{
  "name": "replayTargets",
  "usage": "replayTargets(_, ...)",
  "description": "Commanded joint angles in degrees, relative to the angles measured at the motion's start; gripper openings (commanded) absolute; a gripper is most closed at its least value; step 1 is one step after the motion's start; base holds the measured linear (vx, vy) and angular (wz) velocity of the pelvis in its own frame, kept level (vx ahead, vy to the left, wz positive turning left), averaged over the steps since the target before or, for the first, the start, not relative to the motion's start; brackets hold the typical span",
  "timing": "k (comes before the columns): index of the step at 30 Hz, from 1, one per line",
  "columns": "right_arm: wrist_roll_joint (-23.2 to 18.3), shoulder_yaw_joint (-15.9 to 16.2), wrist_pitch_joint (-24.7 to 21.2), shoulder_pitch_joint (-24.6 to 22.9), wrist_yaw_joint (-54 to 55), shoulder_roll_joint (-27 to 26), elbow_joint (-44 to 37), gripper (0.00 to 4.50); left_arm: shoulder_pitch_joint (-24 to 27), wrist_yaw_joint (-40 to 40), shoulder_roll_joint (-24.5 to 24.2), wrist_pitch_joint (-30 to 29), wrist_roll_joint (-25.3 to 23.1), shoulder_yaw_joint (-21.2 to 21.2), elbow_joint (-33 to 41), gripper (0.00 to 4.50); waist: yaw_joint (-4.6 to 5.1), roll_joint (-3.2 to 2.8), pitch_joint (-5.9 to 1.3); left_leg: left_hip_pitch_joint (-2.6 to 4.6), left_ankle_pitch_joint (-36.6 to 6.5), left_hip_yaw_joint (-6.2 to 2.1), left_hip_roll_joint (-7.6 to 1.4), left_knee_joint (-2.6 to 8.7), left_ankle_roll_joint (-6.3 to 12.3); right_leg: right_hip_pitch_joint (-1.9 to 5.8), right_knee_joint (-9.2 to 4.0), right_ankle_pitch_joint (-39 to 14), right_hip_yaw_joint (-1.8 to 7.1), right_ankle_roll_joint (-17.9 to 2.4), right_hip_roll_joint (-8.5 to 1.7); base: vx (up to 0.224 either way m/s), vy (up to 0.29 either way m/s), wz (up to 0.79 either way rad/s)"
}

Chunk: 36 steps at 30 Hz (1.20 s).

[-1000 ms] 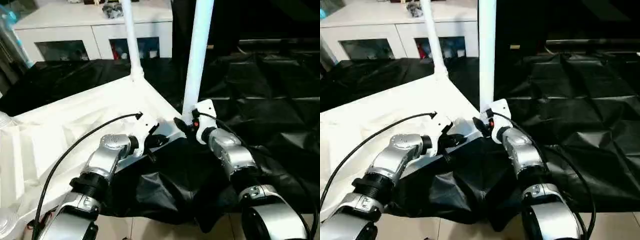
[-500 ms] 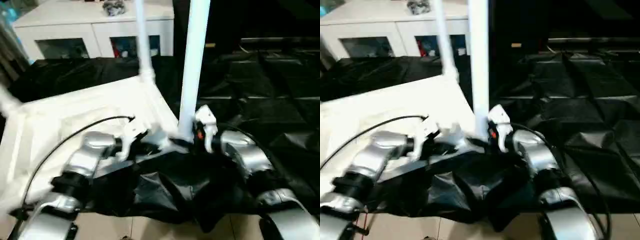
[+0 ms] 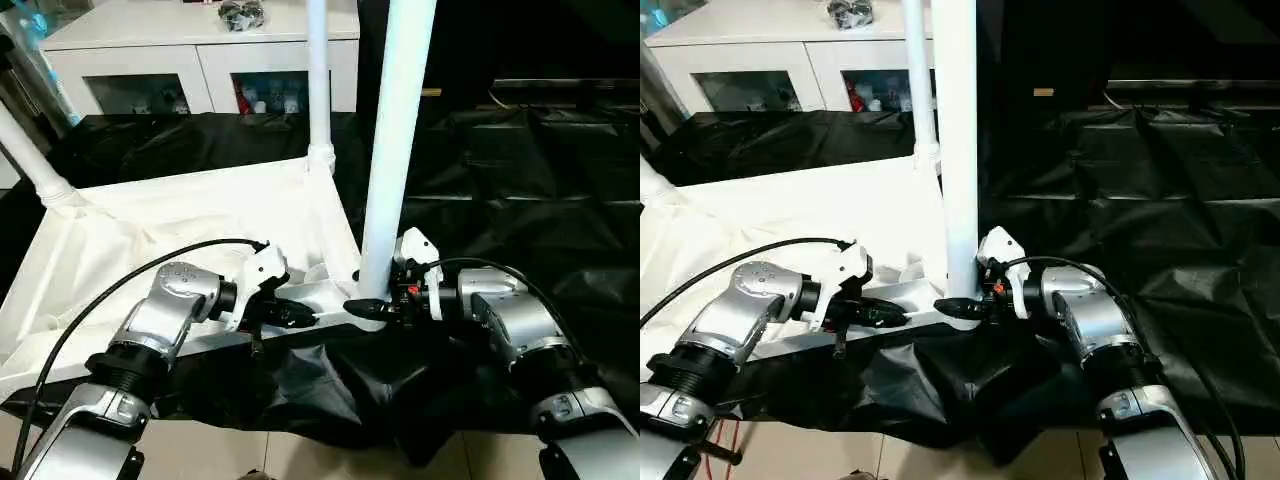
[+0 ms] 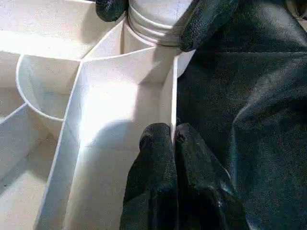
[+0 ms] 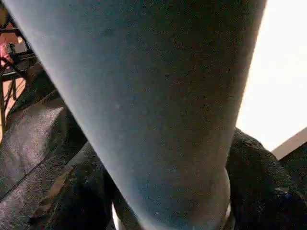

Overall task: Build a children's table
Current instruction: Rotate leg to tighten

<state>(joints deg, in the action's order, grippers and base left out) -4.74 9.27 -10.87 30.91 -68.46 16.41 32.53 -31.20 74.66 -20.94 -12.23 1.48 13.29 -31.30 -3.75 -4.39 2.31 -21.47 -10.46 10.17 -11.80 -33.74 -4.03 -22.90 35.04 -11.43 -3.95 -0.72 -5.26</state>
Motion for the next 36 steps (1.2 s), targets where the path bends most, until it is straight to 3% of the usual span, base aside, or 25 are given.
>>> replayTargets(1, -1.59, 4.87, -0.75, -1.81, -2.25, -4.52, -2.17, 2.73, -1.12, -3.44, 3.61, -0.10, 2.08, -0.10, 1.39, 0.00, 0.11, 0.74, -3.53, 0.58, -9.15, -0.03, -1.15, 3.60, 4.44, 3.02, -3.79, -5.71, 1.99, -14.22, -2.52, 0.000, 0.000, 0.00)
replayTargets(5, 1.01, 2.28, -0.38, -0.25, 9.99, -8.57, 3.17, 2.68, -2.58, -12.02, 6.10, -0.87, 0.68, -2.12, -1.23, 0.00, 0.33, 0.83, -3.18, 0.69, -11.79, -0.05, -1.08, 3.92, 2.91, 2.88, -4.33, -10.81, 2.06, -13.26, -2.66, 0.000, 0.000, 0.00)
replayTargets(7, 2.21, -1.64, 0.39, 2.70, 23.94, -12.59, 10.29, 2.67, -3.74, -19.43, 8.81, -2.10, -0.17, -3.78, -2.90, 0.00, 1.06, 1.05, -2.59, 1.21, -16.40, -0.24, -0.84, 4.38, 0.48, 2.44, -5.31, -20.24, 2.05, -11.16, -2.87, 0.000, 0.000, 0.00)
replayTargets(9, 2.38, -3.77, 0.00, 4.29, 31.17, -14.80, 13.60, 2.67, -4.31, -23.56, 10.75, -3.05, -0.59, -4.59, -3.37, 0.00, 1.67, 0.89, -2.69, 1.20, -17.41, -0.56, -0.84, 4.58, -0.67, 2.51, -5.41, -23.04, 2.06, -9.80, -2.93, 0.000, 0.000, 0.00)
replayTargets(12, 2.47, -5.64, -0.63, 5.89, 38.13, -16.97, 16.36, 2.67, -4.61, -27.06, 13.16, -3.72, -0.96, -5.01, -3.13, 0.00, 2.05, 0.83, -3.01, 0.90, -15.53, -0.52, -0.82, 4.47, 0.13, 2.60, -5.12, -17.54, 2.19, -10.46, -2.72, 0.000, 0.000, 0.00)
replayTargets(15, 4.94, -4.71, 2.01, 7.33, 41.61, -18.47, 18.79, 2.67, -4.57, -29.21, 15.68, -3.63, -1.29, -4.29, -2.44, 0.00, 2.05, 0.94, -3.31, 0.76, -12.91, -0.29, -0.72, 4.08, 1.23, 2.70, -4.81, -12.51, 2.20, -11.61, -2.68, 0.000, 0.000, 0.00)
replayTargets(16, 4.99, -4.83, 2.87, 7.59, 41.02, -18.61, 19.22, 2.67, -4.53, -28.71, 16.06, -3.35, -1.37, -3.86, -2.32, 0.00, 1.81, 1.01, -3.50, 0.57, -10.84, -0.17, -0.58, 3.85, 2.59, 2.97, -4.61, -9.73, 2.16, -12.11, -2.70, 0.000, 0.000, 0.00)
replayTargets(17, 4.76, -5.15, 3.16, 7.70, 40.45, -18.64, 19.38, 3.23, -4.52, -28.30, 16.15, -3.16, -1.45, -3.65, -2.33, 0.00, 1.72, 1.02, -3.50, 0.52, -9.94, -0.09, -0.57, 3.77, 3.41, 2.98, -4.52, -8.45, 2.11, -12.51, -2.61, 0.000, 0.000, 0.00)
replayTargets(18, 4.14, -5.64, 3.25, 7.94, 39.11, -18.52, 19.51, 3.37, -4.56, -28.11, 16.17, -3.01, -1.53, -3.46, -2.34, 0.00, 1.66, 0.99, -3.52, 0.44, -9.36, -0.10, -0.59, 3.75, 3.90, 3.10, -4.38, -7.64, 2.05, -12.84, -2.61, 0.000, 0.000, 0.00)
replayTargets(19, 3.70, -5.85, 3.31, 8.09, 37.74, -18.21, 19.23, 3.37, -4.55, -27.37, 15.84, -2.55, -1.57, -3.20, -2.29, 0.00, 1.66, 0.99, -3.52, 0.44, -9.36, -0.10, -0.59, 3.75, 3.90, 3.10, -4.38, -7.64, 2.05, -12.84, -2.61, 0.000, 0.000, 0.00)
replayTargets(20, 3.52, -5.62, 3.82, 8.23, 35.64, -17.32, 18.53, 3.37, -4.44, -25.99, 15.01, -1.77, -1.56, -2.77, -2.10, 0.00, 1.73, 0.39, -3.44, 0.42, -10.14, -0.13, -0.61, 3.79, 4.03, 3.12, -4.48, -7.64, 1.91, -13.06, -2.54, 0.000, 0.000, 0.00)
replayTargets(23, 3.79, -4.93, 4.61, 8.16, 33.98, -16.32, 17.77, 3.79, -4.29, -24.48, 14.15, -1.03, -1.52, -2.35, -1.97, 0.00, 1.75, 0.42, -3.43, 0.50, -11.71, -0.23, -0.76, 3.95, 3.67, 3.17, -4.48, -8.75, 1.86, -13.07, -2.54, 0.000, 0.000, 0.00)
replayTargets(25, 4.15, -3.44, 5.53, 7.78, 30.43, -14.55, 16.55, 3.85, -3.96, -21.89, 12.95, -0.48, -1.23, -1.81, -1.53, 0.00, 1.69, 0.37, -3.54, 0.48, -11.62, -0.20, -0.80, 3.86, 3.74, 3.23, -4.35, -7.40, 1.85, -13.50, -2.50, 0.000, 0.000, 0.00)
replayTargets(26, 4.21, -1.72, 6.89, 6.96, 25.63, -12.74, 14.91, 3.85, -3.52, -18.96, 11.73, -0.19, -0.92, -1.27, -0.79, 0.00, 1.54, 0.04, -3.70, 0.42, -10.50, -0.23, -0.81, 3.70, 4.03, 3.34, -4.07, -5.30, 1.83, -13.88, -2.53, 0.000, 0.000, 0.00)
replayTargets(30, 2.09, 1.23, 6.85, 3.84, 13.23, -8.27, 8.21, 3.85, -2.67, -12.38, 8.96, 0.67, 0.02, -0.24, 0.40, 0.00, 1.20, 0.29, -3.85, 0.13, -7.48, -0.06, -0.78, 3.22, 6.49, 3.56, -3.47, 1.20, 1.65, -15.42, -2.34, 0.000, 0.000, 0.00)
replayTargets(33, 1.14, 2.23, 6.24, 2.40, 7.74, -6.09, 5.35, 3.85, -2.42, -9.16, 7.69, 0.89, 0.51, 0.22, 0.59, 0.00, 0.90, 0.37, -3.76, 0.23, -8.65, -0.01, -0.97, 3.25, 7.24, 3.46, -3.58, 0.13, 1.70, -15.58, -2.42, 0.000, 0.000, 0.00)
replayTargets(36, -0.27, 3.77, 4.39, 0.58, 1.82, -3.56, 2.05, 3.85, -2.44, -6.81, 6.27, 1.55, 0.49, 0.61, 0.27, 0.00, 0.56, 0.43, -3.41, 0.55, -11.60, -0.03, -1.13, 3.63, 5.79, 3.19, -4.08, -5.89, 1.82, -14.95, -2.46, 0.000, 0.000, 0.00)
